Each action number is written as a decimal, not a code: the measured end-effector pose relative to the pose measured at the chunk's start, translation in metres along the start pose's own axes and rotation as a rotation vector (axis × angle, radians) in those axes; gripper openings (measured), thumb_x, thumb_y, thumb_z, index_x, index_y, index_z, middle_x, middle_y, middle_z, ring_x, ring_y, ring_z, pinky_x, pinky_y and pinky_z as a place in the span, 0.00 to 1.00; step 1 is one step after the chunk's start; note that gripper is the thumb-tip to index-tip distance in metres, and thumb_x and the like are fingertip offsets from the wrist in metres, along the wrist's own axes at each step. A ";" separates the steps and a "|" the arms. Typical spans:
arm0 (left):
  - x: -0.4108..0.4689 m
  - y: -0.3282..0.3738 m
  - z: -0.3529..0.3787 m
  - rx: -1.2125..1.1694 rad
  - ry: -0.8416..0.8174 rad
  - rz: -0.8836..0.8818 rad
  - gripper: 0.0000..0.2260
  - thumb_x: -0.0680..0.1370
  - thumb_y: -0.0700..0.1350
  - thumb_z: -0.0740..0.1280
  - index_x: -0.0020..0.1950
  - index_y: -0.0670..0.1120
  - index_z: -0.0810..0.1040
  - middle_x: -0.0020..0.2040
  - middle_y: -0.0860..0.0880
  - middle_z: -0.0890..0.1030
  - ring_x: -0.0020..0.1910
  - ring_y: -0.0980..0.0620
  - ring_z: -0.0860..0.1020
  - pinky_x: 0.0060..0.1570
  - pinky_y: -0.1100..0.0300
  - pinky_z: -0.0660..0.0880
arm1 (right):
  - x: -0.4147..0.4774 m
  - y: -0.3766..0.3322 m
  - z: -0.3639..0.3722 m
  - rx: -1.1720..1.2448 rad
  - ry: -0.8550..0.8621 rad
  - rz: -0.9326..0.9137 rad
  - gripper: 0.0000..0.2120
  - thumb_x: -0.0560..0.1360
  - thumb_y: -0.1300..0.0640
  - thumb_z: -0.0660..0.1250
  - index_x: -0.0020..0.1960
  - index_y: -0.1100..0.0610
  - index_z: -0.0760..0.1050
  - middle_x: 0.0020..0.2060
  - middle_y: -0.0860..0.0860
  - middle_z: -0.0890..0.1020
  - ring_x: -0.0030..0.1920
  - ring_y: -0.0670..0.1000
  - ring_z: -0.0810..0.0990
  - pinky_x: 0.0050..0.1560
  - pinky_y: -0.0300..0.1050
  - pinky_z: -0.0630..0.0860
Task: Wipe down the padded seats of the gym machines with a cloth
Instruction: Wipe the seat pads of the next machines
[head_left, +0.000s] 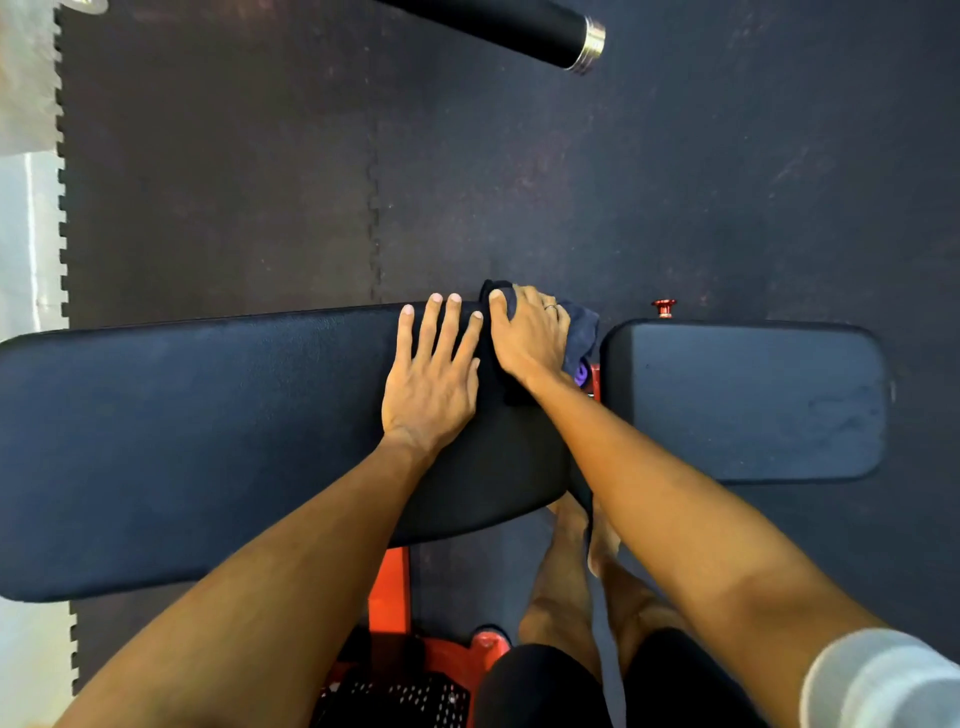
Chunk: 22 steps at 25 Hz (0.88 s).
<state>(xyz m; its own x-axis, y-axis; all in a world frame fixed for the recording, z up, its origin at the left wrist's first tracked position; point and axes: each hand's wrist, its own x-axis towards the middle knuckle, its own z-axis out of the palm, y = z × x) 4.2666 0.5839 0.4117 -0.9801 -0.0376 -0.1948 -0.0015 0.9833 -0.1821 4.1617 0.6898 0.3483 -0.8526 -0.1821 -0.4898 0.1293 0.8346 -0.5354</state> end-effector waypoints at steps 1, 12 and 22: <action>0.000 0.000 0.000 0.003 0.003 0.000 0.27 0.85 0.53 0.51 0.83 0.46 0.55 0.82 0.40 0.54 0.82 0.40 0.50 0.78 0.38 0.47 | -0.001 -0.003 0.001 0.002 0.014 0.011 0.25 0.84 0.42 0.50 0.72 0.55 0.72 0.71 0.53 0.75 0.74 0.56 0.67 0.77 0.58 0.56; 0.002 0.003 -0.003 0.030 -0.012 -0.009 0.27 0.85 0.53 0.48 0.83 0.44 0.53 0.83 0.40 0.52 0.82 0.40 0.48 0.79 0.38 0.45 | -0.022 0.016 0.007 -0.031 0.074 -0.217 0.29 0.81 0.41 0.48 0.77 0.50 0.67 0.77 0.50 0.68 0.80 0.54 0.59 0.80 0.57 0.50; 0.001 0.003 -0.002 0.050 -0.017 -0.020 0.28 0.85 0.54 0.50 0.83 0.45 0.53 0.83 0.41 0.53 0.82 0.39 0.49 0.78 0.37 0.46 | 0.008 0.027 -0.014 0.232 -0.092 0.269 0.27 0.84 0.40 0.50 0.76 0.54 0.68 0.74 0.55 0.71 0.75 0.59 0.67 0.74 0.57 0.62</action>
<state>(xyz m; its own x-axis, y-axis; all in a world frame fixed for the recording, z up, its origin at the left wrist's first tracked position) 4.2651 0.5875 0.4126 -0.9764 -0.0603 -0.2074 -0.0104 0.9723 -0.2335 4.1513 0.7178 0.3393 -0.7249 -0.0267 -0.6883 0.4632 0.7206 -0.5159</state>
